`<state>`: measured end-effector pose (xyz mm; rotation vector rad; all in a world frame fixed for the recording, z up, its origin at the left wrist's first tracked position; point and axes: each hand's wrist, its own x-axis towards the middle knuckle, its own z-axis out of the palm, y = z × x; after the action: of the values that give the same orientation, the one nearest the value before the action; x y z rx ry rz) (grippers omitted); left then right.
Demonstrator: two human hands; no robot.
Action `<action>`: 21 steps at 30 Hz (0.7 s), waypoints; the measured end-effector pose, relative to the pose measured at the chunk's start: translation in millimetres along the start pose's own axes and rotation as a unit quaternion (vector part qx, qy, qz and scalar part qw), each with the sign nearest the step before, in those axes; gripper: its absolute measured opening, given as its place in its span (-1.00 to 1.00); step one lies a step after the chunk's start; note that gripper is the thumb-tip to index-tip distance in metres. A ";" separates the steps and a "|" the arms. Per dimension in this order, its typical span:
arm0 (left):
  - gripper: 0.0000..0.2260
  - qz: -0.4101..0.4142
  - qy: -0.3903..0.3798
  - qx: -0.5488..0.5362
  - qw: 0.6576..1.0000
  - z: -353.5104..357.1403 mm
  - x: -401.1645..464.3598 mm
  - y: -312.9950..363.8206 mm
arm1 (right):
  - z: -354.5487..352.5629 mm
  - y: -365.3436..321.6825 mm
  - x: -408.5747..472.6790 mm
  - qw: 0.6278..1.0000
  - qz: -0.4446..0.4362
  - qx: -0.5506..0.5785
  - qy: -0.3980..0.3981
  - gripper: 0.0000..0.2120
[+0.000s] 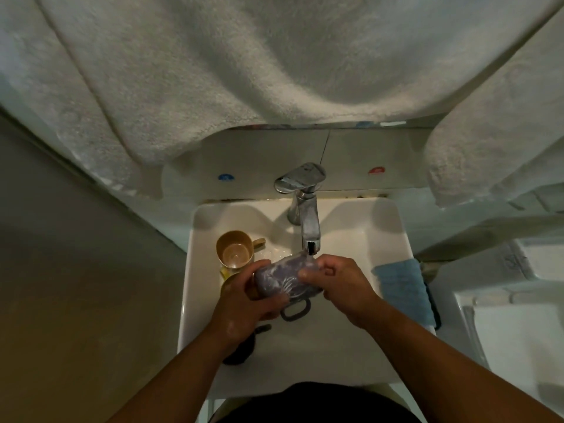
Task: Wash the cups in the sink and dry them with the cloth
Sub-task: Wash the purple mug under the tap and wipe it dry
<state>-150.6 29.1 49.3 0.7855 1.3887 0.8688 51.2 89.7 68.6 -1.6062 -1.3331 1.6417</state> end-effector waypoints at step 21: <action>-0.30 0.056 0.034 0.031 0.997 21.5 4.0 -11.1 | 0.3 11.6 5.6 1.000 0.011 -0.021 -0.001 -0.87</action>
<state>-128.6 28.0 38.5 0.8946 1.4474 0.9510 53.2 89.7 55.9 -1.6492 -1.3629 1.6394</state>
